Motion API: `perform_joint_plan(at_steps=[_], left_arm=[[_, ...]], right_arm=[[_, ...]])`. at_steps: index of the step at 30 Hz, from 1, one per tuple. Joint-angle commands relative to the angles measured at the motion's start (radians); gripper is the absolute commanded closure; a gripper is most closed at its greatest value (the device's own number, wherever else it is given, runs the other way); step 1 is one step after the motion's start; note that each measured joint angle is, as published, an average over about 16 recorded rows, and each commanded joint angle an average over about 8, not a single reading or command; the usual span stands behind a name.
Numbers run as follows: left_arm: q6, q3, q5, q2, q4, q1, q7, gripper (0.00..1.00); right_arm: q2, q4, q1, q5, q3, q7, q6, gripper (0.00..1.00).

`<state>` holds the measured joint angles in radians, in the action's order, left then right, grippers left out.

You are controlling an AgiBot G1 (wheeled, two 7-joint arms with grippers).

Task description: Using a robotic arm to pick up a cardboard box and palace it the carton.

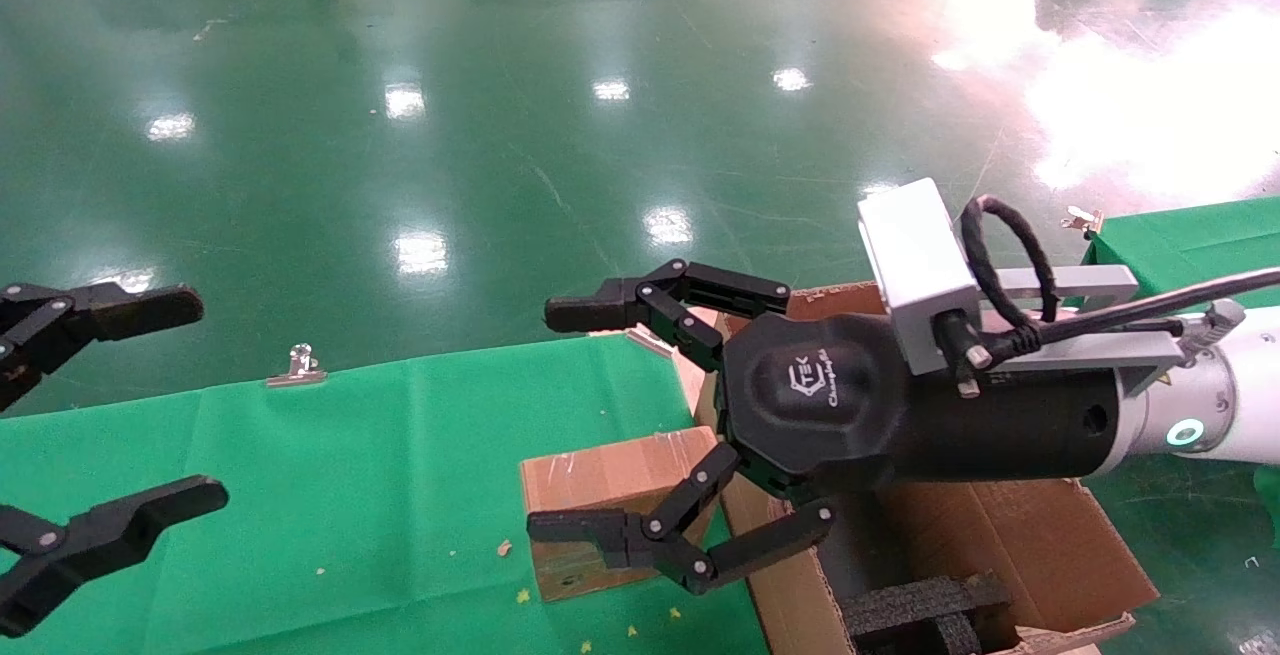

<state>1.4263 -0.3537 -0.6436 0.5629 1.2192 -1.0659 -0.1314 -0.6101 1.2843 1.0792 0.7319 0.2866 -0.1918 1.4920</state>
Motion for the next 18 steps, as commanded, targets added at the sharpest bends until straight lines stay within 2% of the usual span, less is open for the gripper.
perform_joint_plan(at_steps=[1, 11, 12, 18], left_arm=[[0.0, 0.0, 0.0, 0.0, 0.0, 0.0, 0.0, 0.0], [0.0, 0.0, 0.0, 0.0, 0.0, 0.0, 0.0, 0.02], [0.0, 0.0, 0.0, 0.0, 0.0, 0.0, 0.0, 0.11], [0.0, 0.0, 0.0, 0.0, 0.0, 0.0, 0.0, 0.86]], right_arm=[[0.0, 0.0, 0.0, 0.0, 0.0, 0.0, 0.0, 0.0], [0.0, 0.0, 0.0, 0.0, 0.0, 0.0, 0.0, 0.0], [0.0, 0.0, 0.0, 0.0, 0.0, 0.0, 0.0, 0.0], [0.0, 0.0, 0.0, 0.0, 0.0, 0.0, 0.0, 0.0]])
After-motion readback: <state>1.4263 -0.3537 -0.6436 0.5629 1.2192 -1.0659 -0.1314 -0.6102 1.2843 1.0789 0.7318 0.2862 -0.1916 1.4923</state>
